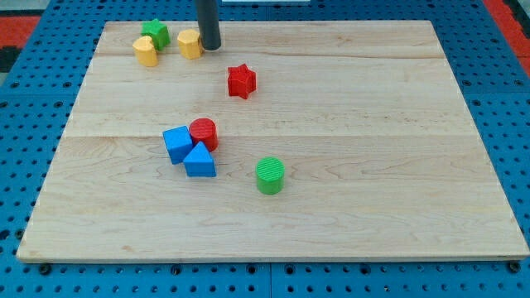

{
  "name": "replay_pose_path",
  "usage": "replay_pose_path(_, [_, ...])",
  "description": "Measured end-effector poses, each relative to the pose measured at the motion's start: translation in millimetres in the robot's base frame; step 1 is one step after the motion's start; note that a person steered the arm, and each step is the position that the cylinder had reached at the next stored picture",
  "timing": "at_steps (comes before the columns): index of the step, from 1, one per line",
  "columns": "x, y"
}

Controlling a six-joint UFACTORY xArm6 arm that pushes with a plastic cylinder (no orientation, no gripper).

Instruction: Move the red star below the hexagon

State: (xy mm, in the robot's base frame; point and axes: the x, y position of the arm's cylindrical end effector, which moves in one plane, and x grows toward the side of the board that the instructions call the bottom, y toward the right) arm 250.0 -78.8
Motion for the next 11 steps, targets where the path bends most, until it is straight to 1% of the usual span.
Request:
replay_pose_path(1, [0,82])
replay_pose_path(2, [36,166])
replay_pose_path(3, [81,140])
replay_pose_path(4, [85,82])
replay_pose_path(5, [105,67])
replay_pose_path(6, [126,35])
replay_pose_path(7, [106,-27])
replay_pose_path(8, [109,13])
replay_pose_path(9, [100,35])
replay_pose_path(10, [97,19])
replay_pose_path(11, [72,-6])
